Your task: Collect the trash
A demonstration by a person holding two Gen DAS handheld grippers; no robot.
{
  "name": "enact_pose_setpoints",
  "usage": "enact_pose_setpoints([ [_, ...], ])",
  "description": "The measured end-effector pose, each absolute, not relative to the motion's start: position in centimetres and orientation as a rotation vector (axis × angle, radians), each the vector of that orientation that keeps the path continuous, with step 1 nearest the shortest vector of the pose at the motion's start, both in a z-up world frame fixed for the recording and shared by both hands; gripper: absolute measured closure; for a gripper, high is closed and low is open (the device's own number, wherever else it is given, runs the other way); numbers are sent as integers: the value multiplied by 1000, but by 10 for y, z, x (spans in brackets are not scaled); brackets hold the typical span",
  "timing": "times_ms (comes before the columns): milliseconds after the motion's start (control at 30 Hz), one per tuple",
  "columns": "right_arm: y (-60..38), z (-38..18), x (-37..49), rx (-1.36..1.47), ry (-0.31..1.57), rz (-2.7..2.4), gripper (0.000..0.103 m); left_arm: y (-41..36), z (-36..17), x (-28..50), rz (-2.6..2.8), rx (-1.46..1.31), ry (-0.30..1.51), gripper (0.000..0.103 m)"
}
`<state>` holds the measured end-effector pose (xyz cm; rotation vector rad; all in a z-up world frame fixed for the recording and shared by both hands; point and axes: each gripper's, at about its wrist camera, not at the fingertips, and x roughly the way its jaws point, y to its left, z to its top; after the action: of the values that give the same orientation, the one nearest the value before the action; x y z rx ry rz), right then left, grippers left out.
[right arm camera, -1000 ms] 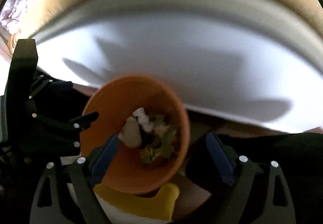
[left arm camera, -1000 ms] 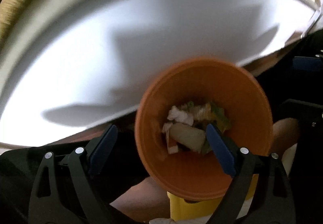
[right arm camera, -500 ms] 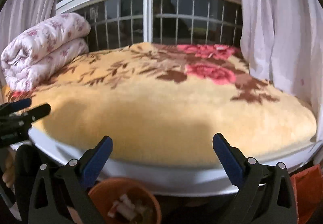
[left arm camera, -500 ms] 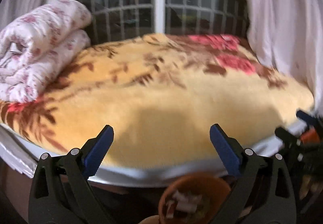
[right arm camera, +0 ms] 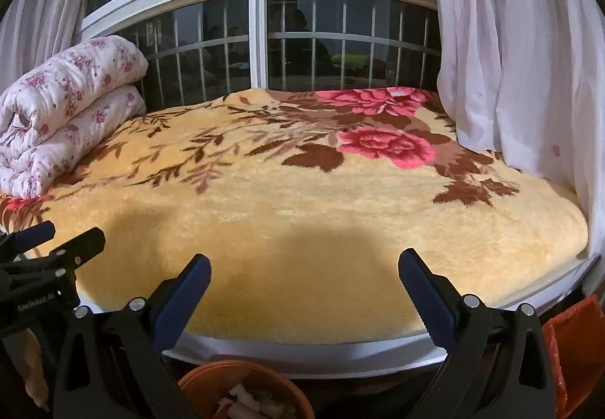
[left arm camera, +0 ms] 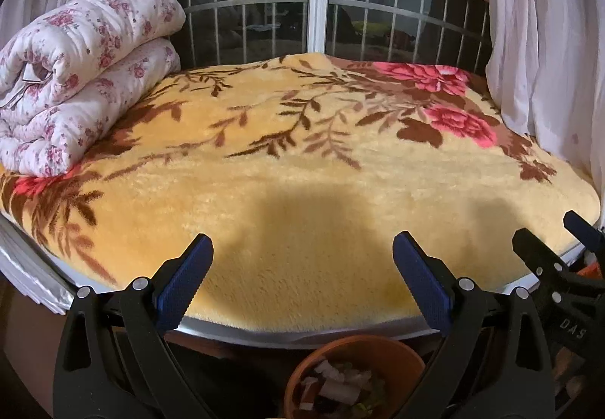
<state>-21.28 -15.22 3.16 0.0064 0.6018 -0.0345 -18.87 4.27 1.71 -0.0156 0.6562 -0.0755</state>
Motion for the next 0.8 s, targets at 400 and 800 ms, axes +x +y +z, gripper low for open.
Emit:
enact_pose_setpoints([
  [400, -154, 23, -213, 7, 623, -44, 5, 44, 12, -188, -85, -28, 678, 10],
  [800, -153, 21, -214, 4, 626, -46, 5, 39, 6, -186, -103, -29, 713, 10],
])
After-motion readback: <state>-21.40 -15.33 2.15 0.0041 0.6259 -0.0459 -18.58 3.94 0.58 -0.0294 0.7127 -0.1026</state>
